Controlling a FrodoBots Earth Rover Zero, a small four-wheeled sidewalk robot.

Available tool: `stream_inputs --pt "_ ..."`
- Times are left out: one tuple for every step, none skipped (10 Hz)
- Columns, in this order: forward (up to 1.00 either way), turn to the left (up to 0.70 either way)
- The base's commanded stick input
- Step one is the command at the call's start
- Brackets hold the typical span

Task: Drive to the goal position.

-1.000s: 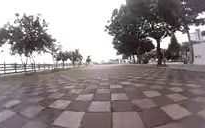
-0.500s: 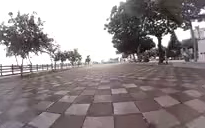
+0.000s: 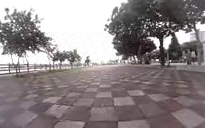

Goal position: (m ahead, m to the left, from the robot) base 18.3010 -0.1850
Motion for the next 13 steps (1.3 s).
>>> stream_inputs --pt "1.0 0.0" --pt "1.0 0.0" --pt "1.0 0.0" --pt "1.0 0.0" --pt "1.0 0.0" --pt "1.0 0.0" --pt "1.0 0.0" --pt "1.0 0.0" --pt "1.0 0.0" --pt "1.0 0.0" --pt "1.0 0.0" --pt "1.0 0.0" --pt "1.0 0.0"
